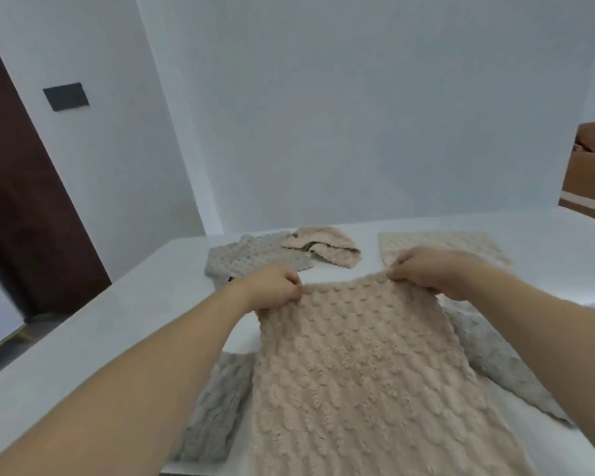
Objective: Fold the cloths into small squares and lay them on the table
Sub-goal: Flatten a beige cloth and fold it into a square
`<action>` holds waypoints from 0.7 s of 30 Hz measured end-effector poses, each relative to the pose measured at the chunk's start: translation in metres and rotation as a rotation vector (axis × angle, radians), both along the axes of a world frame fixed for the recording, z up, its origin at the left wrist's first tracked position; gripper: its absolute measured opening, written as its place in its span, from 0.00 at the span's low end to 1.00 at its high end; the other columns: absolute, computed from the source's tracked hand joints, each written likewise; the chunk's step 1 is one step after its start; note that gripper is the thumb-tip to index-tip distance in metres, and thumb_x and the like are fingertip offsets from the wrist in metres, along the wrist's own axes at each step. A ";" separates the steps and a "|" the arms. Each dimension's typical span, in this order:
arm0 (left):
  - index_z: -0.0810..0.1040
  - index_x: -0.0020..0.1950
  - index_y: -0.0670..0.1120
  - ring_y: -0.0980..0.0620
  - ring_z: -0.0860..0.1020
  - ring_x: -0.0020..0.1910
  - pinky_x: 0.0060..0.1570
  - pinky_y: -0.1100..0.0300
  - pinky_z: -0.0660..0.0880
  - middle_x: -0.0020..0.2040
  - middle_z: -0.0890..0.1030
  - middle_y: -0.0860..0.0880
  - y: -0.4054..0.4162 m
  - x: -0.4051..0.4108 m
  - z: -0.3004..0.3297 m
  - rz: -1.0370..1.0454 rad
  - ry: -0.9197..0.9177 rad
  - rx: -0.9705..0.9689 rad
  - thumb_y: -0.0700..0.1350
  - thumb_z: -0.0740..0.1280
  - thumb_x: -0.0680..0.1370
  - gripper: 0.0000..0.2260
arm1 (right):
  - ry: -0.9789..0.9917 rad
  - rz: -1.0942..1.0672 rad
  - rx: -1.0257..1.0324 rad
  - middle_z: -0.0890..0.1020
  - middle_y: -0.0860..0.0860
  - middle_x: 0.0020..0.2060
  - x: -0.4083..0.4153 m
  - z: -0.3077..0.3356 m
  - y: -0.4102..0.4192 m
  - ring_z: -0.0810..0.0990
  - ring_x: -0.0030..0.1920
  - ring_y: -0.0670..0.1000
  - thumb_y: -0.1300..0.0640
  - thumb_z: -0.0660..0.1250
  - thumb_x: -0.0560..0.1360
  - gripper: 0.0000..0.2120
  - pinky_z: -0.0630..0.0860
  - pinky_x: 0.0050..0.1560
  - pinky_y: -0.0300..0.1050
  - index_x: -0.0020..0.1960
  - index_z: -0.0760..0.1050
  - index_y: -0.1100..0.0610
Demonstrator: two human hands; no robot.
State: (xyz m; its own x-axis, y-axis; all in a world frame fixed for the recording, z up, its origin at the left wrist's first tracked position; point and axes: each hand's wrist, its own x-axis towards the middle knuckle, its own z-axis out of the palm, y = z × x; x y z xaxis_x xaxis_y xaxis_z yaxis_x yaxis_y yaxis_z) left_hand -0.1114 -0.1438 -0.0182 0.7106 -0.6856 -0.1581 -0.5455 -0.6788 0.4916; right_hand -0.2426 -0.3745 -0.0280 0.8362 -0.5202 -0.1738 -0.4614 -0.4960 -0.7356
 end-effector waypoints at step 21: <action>0.60 0.78 0.48 0.51 0.58 0.76 0.75 0.53 0.53 0.78 0.61 0.50 -0.099 0.089 -0.120 -0.146 -0.418 0.042 0.52 0.50 0.84 0.22 | 0.029 0.217 -0.633 0.64 0.56 0.74 0.135 -0.105 -0.009 0.64 0.72 0.56 0.52 0.48 0.82 0.21 0.60 0.72 0.53 0.73 0.64 0.59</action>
